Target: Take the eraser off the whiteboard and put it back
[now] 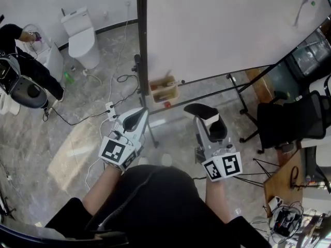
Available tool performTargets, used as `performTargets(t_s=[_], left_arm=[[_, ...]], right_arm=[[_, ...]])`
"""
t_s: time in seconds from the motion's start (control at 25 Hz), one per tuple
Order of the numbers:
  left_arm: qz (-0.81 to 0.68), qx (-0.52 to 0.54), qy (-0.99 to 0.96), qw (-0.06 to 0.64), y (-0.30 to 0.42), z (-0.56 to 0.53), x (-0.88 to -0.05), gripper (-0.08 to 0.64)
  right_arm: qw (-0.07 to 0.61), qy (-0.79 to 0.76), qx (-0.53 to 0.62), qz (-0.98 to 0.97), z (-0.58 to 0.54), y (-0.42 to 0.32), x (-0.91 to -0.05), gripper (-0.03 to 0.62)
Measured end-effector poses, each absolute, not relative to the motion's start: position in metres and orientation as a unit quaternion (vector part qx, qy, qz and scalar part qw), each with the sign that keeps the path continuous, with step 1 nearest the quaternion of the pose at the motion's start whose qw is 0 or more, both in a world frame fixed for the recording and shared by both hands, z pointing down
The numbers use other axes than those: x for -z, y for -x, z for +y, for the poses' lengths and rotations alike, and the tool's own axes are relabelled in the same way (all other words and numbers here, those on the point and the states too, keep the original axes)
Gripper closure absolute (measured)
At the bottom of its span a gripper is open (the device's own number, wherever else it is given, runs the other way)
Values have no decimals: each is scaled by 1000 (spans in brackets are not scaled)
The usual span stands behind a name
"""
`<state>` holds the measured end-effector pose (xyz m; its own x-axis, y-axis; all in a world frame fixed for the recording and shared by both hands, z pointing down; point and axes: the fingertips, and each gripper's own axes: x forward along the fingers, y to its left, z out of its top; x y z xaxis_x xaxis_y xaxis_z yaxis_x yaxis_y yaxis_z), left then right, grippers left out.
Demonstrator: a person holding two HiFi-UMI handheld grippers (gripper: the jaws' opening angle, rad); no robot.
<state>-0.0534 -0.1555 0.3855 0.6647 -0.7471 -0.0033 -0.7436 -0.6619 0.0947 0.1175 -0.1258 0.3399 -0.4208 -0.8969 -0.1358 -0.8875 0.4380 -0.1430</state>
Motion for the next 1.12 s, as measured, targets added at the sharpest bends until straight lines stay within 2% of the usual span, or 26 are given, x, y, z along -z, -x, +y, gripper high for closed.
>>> performTargets(t_s=[1.12], left_arm=[[-432,11,-901,46,56,-178,-390,554]], right_arm=[[86,520,37,849,-157,-118,-353,324]])
